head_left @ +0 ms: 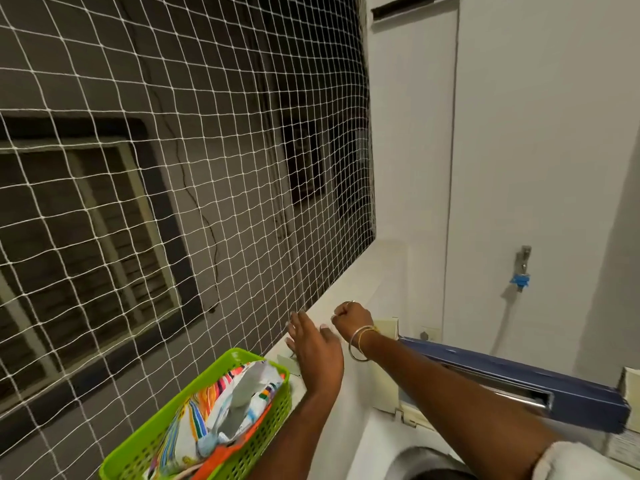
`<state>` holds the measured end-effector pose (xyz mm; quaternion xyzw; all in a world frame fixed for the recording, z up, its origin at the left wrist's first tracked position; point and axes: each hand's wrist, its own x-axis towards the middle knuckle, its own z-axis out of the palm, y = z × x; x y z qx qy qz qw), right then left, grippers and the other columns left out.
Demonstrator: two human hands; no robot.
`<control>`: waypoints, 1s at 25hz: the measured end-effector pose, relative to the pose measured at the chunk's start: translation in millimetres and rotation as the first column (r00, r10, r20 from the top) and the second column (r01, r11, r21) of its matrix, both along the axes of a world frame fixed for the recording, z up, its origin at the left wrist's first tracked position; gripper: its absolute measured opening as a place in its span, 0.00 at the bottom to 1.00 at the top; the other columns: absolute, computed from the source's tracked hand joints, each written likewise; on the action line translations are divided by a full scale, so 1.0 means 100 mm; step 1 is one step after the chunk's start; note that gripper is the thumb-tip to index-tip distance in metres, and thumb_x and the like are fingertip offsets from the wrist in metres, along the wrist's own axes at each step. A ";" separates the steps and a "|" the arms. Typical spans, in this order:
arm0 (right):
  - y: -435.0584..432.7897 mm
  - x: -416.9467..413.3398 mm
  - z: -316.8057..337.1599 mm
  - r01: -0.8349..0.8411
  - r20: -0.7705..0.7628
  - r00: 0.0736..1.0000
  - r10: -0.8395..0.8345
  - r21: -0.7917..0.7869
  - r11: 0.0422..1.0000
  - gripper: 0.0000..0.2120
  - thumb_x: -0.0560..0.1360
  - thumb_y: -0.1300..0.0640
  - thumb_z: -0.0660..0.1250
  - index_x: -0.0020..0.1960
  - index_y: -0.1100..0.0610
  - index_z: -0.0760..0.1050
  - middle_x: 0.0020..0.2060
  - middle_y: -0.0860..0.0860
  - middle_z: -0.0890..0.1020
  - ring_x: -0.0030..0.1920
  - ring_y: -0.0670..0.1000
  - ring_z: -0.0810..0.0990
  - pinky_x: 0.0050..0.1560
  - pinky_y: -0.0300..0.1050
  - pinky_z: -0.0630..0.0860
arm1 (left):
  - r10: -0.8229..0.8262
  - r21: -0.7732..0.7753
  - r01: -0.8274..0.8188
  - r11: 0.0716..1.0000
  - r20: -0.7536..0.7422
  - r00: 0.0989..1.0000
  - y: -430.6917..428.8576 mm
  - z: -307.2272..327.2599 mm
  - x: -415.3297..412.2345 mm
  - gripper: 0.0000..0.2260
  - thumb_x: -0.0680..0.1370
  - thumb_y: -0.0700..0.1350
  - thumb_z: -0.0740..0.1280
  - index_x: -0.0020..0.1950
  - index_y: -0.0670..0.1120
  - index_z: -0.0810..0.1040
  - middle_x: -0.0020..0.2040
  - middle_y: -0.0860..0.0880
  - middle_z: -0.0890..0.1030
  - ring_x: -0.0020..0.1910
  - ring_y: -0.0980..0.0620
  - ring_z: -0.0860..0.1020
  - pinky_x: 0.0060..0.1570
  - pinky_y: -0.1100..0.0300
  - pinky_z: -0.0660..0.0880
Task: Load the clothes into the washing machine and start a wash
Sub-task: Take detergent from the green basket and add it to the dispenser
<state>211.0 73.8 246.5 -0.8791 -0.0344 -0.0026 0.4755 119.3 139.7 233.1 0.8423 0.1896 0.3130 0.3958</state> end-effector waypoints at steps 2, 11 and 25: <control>0.02 0.04 -0.07 -0.034 0.006 0.999 0.034 -0.077 0.996 0.12 0.74 0.55 0.68 0.56 0.54 0.79 0.55 0.52 0.83 0.56 0.54 0.80 0.56 0.42 0.73 | 0.057 0.031 -0.055 0.998 -0.053 0.997 0.10 -0.08 0.06 0.26 0.81 0.41 0.59 0.78 0.38 0.58 0.80 0.41 0.57 0.79 0.42 0.53 0.76 0.45 0.49; 0.25 0.15 -0.25 -0.149 0.006 0.988 0.153 -0.208 0.967 0.17 0.80 0.53 0.59 0.64 0.58 0.77 0.62 0.56 0.79 0.63 0.56 0.76 0.62 0.43 0.71 | 0.151 -0.297 -0.236 0.925 -0.284 0.947 0.25 -0.26 0.17 0.32 0.80 0.41 0.60 0.78 0.33 0.48 0.79 0.35 0.51 0.79 0.37 0.52 0.77 0.46 0.49; 0.04 0.02 -0.22 0.024 0.042 0.999 -0.024 0.008 1.000 0.11 0.75 0.60 0.62 0.53 0.59 0.81 0.52 0.56 0.83 0.53 0.55 0.80 0.52 0.39 0.73 | 0.035 -0.469 -0.118 0.875 -0.183 0.983 0.17 -0.42 0.21 0.29 0.79 0.38 0.55 0.80 0.43 0.52 0.77 0.39 0.63 0.74 0.38 0.65 0.72 0.44 0.65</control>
